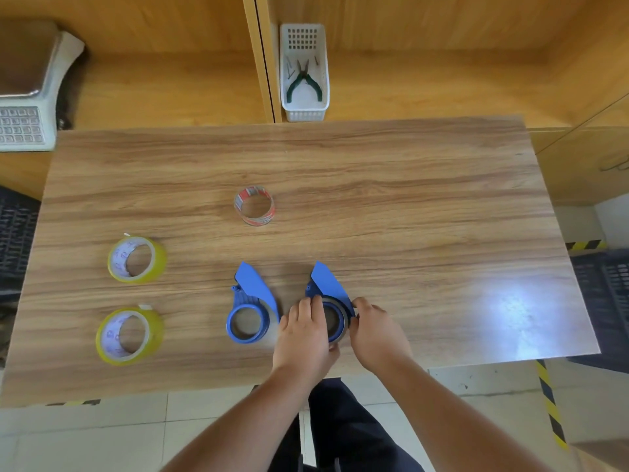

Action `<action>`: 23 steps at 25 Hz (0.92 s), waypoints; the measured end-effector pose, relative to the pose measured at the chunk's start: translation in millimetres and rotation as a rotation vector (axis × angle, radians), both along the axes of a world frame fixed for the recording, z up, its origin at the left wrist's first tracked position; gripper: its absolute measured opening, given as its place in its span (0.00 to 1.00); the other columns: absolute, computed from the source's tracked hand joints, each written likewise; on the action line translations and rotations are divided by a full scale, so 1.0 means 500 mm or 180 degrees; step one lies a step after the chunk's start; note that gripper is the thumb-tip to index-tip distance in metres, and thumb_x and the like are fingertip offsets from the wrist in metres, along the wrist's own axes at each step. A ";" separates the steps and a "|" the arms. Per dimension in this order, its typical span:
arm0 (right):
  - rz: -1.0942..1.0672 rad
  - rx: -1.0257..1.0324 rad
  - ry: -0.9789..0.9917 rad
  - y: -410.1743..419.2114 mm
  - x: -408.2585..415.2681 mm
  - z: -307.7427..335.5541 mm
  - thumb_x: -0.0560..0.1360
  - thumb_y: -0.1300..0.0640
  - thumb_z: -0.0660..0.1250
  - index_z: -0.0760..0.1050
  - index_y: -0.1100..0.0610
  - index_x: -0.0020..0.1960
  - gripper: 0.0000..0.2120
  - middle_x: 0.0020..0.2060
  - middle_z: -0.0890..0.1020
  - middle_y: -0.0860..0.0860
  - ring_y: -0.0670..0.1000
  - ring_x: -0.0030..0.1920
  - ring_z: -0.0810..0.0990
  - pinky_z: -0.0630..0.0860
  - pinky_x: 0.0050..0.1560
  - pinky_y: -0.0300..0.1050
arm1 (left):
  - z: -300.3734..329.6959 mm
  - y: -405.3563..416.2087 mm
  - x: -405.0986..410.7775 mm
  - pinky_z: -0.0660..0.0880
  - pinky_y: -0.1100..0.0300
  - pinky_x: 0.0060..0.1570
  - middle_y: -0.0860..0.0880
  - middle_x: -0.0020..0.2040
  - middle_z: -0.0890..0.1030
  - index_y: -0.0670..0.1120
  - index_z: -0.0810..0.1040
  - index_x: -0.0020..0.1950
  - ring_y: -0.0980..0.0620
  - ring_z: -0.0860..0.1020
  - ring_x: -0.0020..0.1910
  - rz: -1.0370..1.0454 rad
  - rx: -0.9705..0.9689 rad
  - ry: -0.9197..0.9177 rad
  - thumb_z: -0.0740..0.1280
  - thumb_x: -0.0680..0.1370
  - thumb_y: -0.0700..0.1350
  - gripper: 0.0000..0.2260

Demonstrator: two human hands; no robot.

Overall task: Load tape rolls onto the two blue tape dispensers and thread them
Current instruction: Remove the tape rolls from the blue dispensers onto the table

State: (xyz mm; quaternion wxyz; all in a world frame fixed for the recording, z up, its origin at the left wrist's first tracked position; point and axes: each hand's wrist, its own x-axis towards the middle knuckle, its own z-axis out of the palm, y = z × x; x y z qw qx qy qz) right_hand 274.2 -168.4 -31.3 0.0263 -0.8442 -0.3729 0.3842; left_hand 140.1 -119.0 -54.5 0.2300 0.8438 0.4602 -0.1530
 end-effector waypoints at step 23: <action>-0.0534 0.0115 0.0242 -0.015 0.058 0.000 0.81 0.51 0.59 0.71 0.53 0.72 0.21 0.62 0.81 0.54 0.57 0.57 0.81 0.79 0.52 0.50 | 0.077 0.005 -0.009 0.62 0.56 0.74 0.52 0.74 0.64 0.48 0.56 0.81 0.50 0.64 0.73 0.0143 0.0068 -0.0916 0.68 0.72 0.59 0.41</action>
